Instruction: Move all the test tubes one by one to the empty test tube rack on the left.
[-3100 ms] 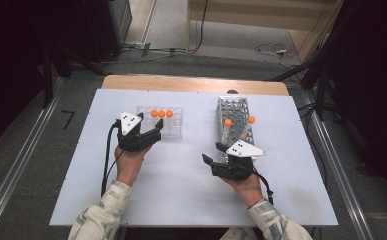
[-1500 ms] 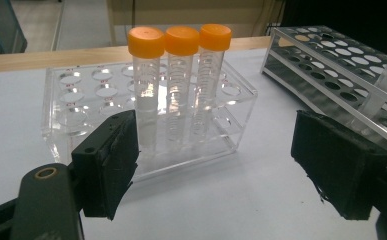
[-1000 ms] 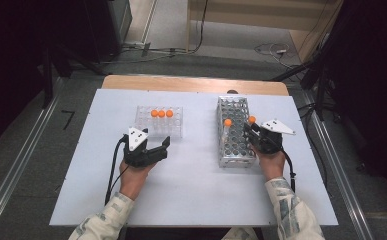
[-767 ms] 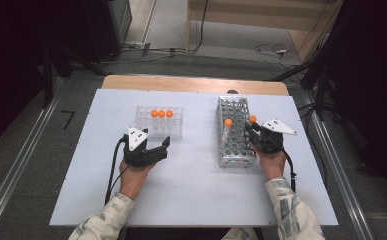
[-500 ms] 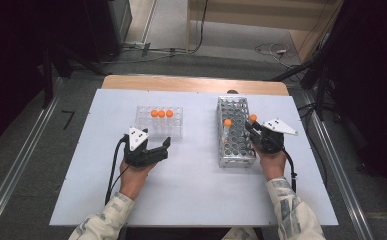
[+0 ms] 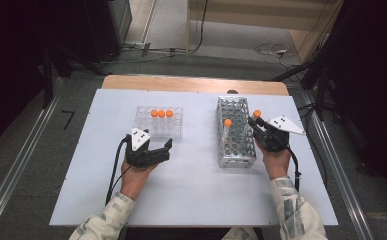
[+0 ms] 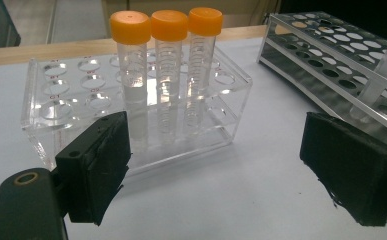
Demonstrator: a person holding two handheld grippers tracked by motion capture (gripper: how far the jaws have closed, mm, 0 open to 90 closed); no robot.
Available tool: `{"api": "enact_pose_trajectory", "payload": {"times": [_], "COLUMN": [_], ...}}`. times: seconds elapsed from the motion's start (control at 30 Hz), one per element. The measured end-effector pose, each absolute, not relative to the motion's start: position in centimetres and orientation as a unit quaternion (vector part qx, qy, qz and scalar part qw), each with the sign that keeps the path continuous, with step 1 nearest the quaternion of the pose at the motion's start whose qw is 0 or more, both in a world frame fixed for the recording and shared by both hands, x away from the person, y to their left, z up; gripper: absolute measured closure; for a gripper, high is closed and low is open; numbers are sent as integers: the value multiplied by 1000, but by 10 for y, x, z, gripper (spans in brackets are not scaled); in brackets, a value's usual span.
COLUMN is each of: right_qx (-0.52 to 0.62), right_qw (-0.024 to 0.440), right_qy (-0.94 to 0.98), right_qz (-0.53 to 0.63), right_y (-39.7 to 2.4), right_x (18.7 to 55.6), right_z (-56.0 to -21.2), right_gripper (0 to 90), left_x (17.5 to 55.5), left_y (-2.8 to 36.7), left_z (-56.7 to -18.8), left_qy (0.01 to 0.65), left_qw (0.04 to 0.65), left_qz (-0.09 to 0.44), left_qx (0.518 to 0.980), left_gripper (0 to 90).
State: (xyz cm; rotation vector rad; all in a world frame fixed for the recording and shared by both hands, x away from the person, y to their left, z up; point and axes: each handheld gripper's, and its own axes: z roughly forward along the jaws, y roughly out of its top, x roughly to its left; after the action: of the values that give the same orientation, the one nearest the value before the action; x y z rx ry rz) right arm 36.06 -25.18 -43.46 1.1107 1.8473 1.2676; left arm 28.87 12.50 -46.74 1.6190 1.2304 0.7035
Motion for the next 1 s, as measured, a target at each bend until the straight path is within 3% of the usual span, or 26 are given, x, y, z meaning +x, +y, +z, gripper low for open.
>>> {"api": "enact_pose_trajectory", "payload": {"times": [1.0], "right_qx": [365], "right_qw": [282], "right_qy": [724], "right_qz": [513], "right_y": [-233], "right_x": [318], "right_z": [-410], "right_gripper": [710], "left_x": [286], "left_y": [128], "left_z": [-464], "left_qy": [500], "left_qw": [482], "left_qz": [289], "left_qx": [659], "left_gripper": [140]}}
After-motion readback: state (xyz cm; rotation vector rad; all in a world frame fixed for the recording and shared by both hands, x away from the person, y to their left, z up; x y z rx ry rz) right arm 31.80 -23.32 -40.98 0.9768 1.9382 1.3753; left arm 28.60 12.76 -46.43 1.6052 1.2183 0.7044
